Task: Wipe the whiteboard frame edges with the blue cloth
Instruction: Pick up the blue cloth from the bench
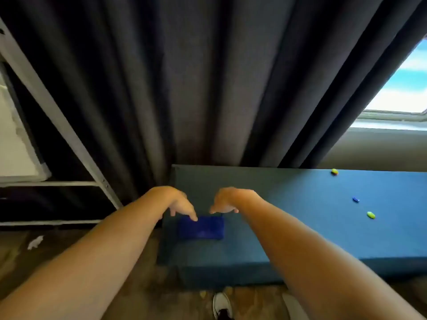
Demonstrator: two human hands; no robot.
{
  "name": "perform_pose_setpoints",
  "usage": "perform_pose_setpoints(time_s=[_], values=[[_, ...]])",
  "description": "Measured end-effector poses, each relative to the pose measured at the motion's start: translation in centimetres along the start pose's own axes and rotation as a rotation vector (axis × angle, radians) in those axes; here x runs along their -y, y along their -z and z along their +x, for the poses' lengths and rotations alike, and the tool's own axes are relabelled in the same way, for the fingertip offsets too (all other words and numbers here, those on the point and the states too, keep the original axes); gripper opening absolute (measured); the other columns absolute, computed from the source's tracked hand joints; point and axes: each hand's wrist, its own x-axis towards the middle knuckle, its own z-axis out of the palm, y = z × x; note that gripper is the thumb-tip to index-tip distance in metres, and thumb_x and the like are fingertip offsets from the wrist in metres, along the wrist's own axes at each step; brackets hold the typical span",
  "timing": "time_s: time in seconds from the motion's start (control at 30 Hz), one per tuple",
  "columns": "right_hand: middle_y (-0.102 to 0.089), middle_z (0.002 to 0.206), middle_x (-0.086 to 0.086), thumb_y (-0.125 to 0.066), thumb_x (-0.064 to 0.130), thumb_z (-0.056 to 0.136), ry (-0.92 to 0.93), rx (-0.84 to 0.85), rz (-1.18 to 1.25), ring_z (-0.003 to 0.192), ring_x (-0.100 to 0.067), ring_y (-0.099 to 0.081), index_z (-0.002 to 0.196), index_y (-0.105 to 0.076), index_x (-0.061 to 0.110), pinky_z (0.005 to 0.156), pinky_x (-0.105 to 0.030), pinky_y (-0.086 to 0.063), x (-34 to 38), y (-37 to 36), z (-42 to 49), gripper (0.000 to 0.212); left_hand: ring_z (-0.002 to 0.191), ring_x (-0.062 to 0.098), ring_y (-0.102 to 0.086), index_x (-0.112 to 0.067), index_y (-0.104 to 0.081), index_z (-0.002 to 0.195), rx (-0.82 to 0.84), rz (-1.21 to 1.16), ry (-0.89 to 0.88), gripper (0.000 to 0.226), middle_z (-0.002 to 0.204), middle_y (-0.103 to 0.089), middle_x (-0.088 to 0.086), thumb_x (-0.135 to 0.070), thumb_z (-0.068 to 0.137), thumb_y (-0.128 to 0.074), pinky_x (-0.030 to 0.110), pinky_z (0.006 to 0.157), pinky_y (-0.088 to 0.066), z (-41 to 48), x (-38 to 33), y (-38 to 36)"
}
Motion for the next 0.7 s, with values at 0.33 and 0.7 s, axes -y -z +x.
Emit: perform_pose_setpoints(time_s=[0.33, 0.7], values=[[-0.023, 0.143, -0.016, -0.067, 0.02, 0.088, 0.016, -0.199, 0.356, 0.124, -0.043, -0.039, 0.134, -0.035, 0.024, 0.089, -0.05, -0.051, -1.7, -12.7, 9.8, 0.056, 0.124, 0.042, -0.041, -0.016, -0.033, 0.134, -0.495, -0.48, 0.197, 0.056, 0.144, -0.023, 0.019, -0.024, 0.088, -0.064, 0.047, 0.097, -0.047, 13.8, -1.9, -10.5], [-0.074, 0.087, -0.01, -0.074, -0.011, 0.071, 0.03, 0.013, 1.579, 0.074, -0.024, -0.071, 0.098, -0.067, 0.009, 0.056, -0.032, -0.056, 2.4, -2.0, 10.5, 0.035, 0.1, 0.021, -0.066, -0.011, -0.068, 0.106, -0.308, -1.855, -0.05, 0.033, 0.111, -0.071, 0.01, 0.001, 0.076, -0.073, 0.035, 0.087, -0.051, 7.8, 6.3, -2.4]])
